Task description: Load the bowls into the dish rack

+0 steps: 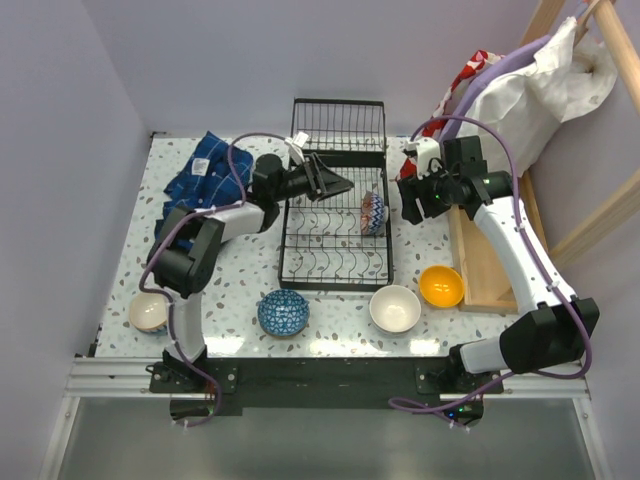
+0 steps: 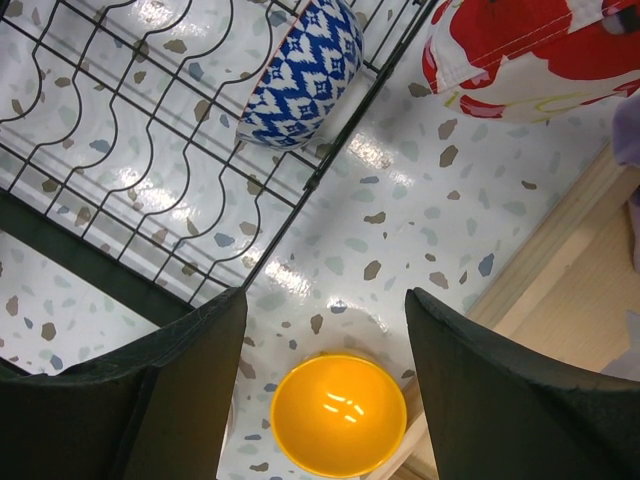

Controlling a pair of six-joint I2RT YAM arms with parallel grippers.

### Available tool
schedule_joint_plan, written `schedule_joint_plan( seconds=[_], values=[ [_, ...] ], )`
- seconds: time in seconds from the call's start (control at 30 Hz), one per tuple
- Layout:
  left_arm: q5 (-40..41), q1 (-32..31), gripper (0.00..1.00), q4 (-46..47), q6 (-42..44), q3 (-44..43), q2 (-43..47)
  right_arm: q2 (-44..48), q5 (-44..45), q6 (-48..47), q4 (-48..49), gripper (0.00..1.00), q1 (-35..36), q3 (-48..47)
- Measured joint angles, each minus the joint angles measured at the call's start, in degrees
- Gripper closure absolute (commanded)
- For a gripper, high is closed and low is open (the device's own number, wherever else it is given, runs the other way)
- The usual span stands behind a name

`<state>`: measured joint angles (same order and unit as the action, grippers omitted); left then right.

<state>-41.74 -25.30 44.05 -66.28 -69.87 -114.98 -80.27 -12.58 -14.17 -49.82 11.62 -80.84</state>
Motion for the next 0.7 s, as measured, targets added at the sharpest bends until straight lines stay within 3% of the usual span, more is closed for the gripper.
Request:
schedule_joint_plan(
  seconds=[0.17, 0.43, 0.57, 0.7],
  values=[
    [-1.7, 4.7, 0.50, -11.5, 12.4, 3.9, 5.9, 0.1, -0.2, 0.0, 0.0, 0.30, 0.0, 0.0],
    [-0.2, 9.9, 0.50, -59.7, 64.5, 4.7, 27.9, 2.4, -0.7, -1.7, 0.5, 0.30, 0.0, 1.9],
    [8.4, 13.2, 0.47, -75.4, 80.8, 6.1, 38.2, 3.5, -1.2, -2.1, 0.5, 0.30, 0.0, 2.5],
    [23.6, 19.8, 0.47, -86.9, 88.5, 8.1, 41.9, 3.4, -2.4, -3.3, 0.5, 0.30, 0.0, 2.4]
  ],
)
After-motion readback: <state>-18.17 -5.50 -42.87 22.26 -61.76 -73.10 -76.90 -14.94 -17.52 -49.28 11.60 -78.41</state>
